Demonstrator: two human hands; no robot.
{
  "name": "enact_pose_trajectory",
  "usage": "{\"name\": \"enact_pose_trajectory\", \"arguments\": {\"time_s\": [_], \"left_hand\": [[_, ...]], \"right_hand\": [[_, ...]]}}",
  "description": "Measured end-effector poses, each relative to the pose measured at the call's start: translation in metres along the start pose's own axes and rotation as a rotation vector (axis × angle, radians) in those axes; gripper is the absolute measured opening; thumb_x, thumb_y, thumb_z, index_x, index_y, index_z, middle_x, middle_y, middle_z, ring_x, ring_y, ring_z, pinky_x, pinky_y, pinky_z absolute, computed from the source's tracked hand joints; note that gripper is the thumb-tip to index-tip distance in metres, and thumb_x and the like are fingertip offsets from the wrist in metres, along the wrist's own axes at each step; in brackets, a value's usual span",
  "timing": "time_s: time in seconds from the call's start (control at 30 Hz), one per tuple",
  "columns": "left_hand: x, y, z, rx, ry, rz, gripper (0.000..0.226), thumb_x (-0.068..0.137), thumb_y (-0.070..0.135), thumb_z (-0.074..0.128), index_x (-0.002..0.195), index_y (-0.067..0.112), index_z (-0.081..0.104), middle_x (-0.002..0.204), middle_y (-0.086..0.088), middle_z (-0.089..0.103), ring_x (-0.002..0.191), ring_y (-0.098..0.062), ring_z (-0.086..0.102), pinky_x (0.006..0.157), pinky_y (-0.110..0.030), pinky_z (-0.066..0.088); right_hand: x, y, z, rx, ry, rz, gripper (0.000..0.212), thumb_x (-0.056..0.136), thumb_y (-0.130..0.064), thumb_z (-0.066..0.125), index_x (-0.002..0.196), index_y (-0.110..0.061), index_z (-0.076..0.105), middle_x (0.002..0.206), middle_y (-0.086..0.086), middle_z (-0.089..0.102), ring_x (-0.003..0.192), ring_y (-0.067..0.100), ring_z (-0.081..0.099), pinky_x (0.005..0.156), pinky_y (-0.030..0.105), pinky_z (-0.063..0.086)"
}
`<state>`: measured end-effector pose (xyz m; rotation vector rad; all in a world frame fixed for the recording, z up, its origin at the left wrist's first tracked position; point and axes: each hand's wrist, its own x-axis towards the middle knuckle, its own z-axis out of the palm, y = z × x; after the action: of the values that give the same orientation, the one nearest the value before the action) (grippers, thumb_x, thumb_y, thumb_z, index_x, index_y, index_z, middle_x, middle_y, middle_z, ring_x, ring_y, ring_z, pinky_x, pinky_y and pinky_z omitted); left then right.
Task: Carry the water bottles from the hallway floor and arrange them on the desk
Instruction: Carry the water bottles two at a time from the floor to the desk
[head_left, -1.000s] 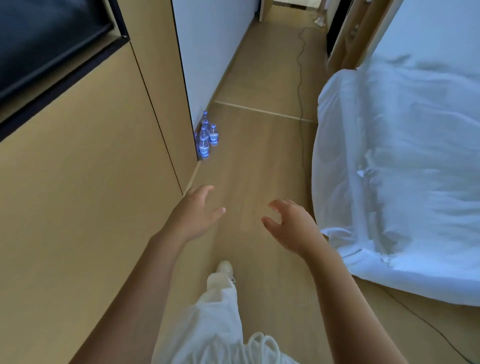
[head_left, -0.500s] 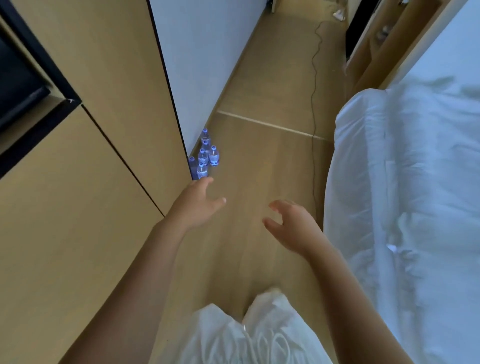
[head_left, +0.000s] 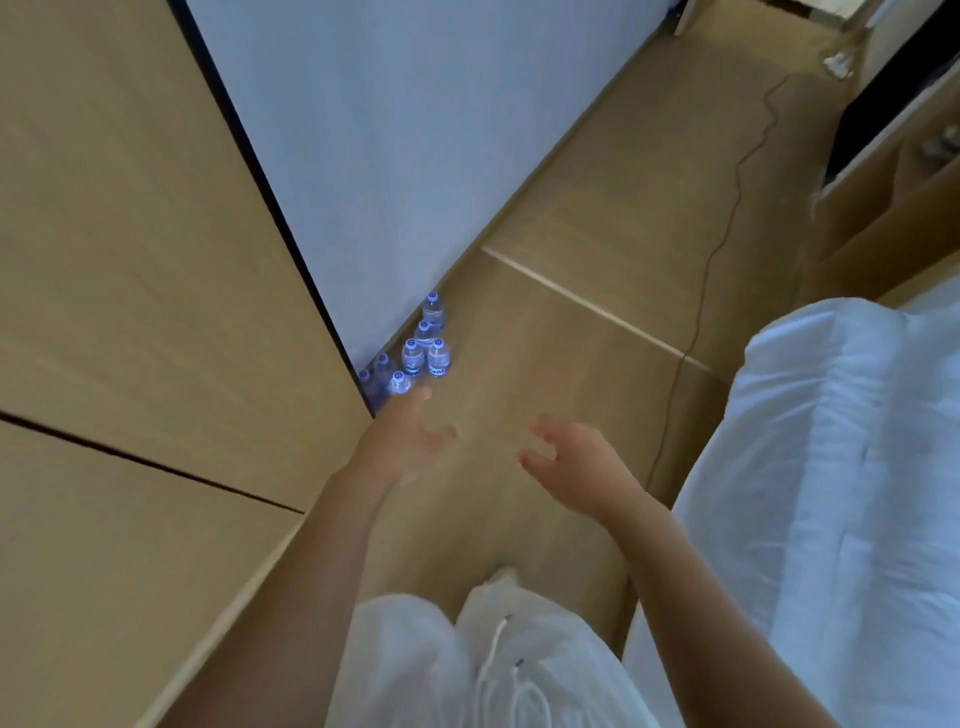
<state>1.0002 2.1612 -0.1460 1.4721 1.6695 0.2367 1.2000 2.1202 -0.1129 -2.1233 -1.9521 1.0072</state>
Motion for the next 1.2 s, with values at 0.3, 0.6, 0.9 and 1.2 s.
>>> {"name": "enact_pose_trajectory", "arguments": {"time_s": [0.3, 0.6, 0.9, 1.2], "left_hand": [[0.094, 0.007, 0.011, -0.05, 0.071, -0.19, 0.057, 0.083, 0.033, 0.063, 0.133, 0.016, 0.042, 0.12, -0.003, 0.054, 0.101, -0.017, 0.052, 0.076, -0.025, 0.035], [0.238, -0.026, 0.033, -0.227, 0.104, -0.41, 0.073, 0.081, 0.03, 0.069, 0.142, 0.013, 0.033, 0.131, -0.01, 0.05, 0.12, -0.024, 0.048, 0.086, -0.025, 0.034], [0.385, -0.12, 0.109, -0.383, 0.159, -0.696, 0.085, 0.076, 0.037, 0.073, 0.145, 0.014, 0.027, 0.139, -0.012, 0.043, 0.124, -0.029, 0.046, 0.101, -0.039, 0.04], [0.51, -0.274, 0.229, -0.406, 0.242, -0.96, 0.105, 0.068, 0.045, 0.079, 0.147, 0.015, 0.017, 0.144, -0.013, 0.033, 0.129, -0.03, 0.039, 0.097, -0.04, 0.039]], "right_hand": [[0.137, 0.031, -0.019, 0.139, -0.173, -0.034, 0.049, 0.088, -0.029, 0.062, 0.132, -0.012, 0.05, 0.129, 0.005, 0.057, 0.117, 0.019, 0.053, 0.088, 0.02, 0.033], [0.287, 0.031, 0.01, 0.182, -0.209, -0.024, 0.047, 0.084, -0.029, 0.066, 0.126, -0.014, 0.054, 0.121, 0.001, 0.058, 0.111, 0.013, 0.055, 0.092, 0.023, 0.039], [0.438, 0.066, 0.123, 0.171, -0.386, 0.006, 0.039, 0.087, -0.026, 0.063, 0.122, -0.009, 0.055, 0.122, 0.003, 0.057, 0.108, 0.014, 0.054, 0.088, 0.014, 0.035], [0.595, 0.155, 0.274, 0.051, -0.534, 0.113, 0.071, 0.08, -0.034, 0.07, 0.139, -0.014, 0.036, 0.132, 0.006, 0.048, 0.118, 0.018, 0.05, 0.097, 0.028, 0.039]]}}
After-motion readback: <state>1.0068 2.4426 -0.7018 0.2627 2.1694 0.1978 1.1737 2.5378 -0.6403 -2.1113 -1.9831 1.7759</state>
